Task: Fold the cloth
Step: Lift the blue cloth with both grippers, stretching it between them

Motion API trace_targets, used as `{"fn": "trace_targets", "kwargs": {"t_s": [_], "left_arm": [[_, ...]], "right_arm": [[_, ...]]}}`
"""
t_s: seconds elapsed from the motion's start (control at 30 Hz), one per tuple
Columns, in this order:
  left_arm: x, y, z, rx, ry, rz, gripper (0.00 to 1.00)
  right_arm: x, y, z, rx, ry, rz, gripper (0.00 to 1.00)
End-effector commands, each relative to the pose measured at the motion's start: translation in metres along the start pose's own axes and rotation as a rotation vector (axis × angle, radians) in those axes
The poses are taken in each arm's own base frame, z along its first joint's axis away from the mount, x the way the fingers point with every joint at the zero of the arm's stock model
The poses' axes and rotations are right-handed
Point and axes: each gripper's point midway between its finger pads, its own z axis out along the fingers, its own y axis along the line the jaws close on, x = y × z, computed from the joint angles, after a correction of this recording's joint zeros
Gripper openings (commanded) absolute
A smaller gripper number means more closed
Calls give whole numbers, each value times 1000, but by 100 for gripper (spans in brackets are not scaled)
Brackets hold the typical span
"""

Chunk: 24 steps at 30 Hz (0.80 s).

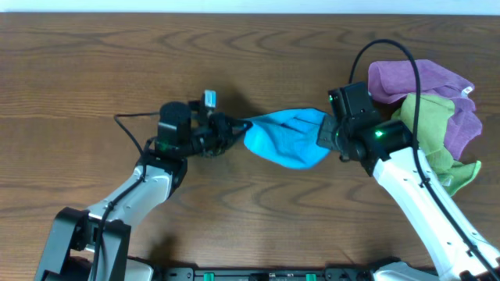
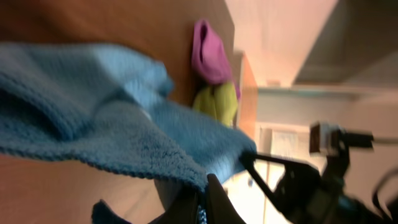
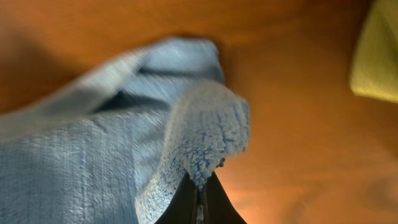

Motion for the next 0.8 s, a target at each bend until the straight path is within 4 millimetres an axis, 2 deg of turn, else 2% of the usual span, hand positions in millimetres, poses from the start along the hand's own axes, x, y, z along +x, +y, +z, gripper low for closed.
{"fn": "trace_targets", "kwargs": {"t_s": [0.0,0.13,0.33,0.47,0.6,0.77], "left_arm": [[-35,-5,-2,-53,-161,4,6],[-46,14,-5,-153,-230,-3,7],[-65,44,-19,-308,-369,5,9],[-80,56,-29,-385,-463,27,13],[-87,72,-33,-442,-509,18,25],[-80,87,-25,-461,-458,-3,39]], "right_arm": [[-15,11,1,-51,-53,-20,1],[-36,28,19,-92,-119,-31,1],[-53,47,64,-114,-165,-69,2],[-64,58,83,-138,-205,-62,1],[-72,64,92,-157,-238,-56,2],[-82,64,89,-142,-292,-47,1]]}}
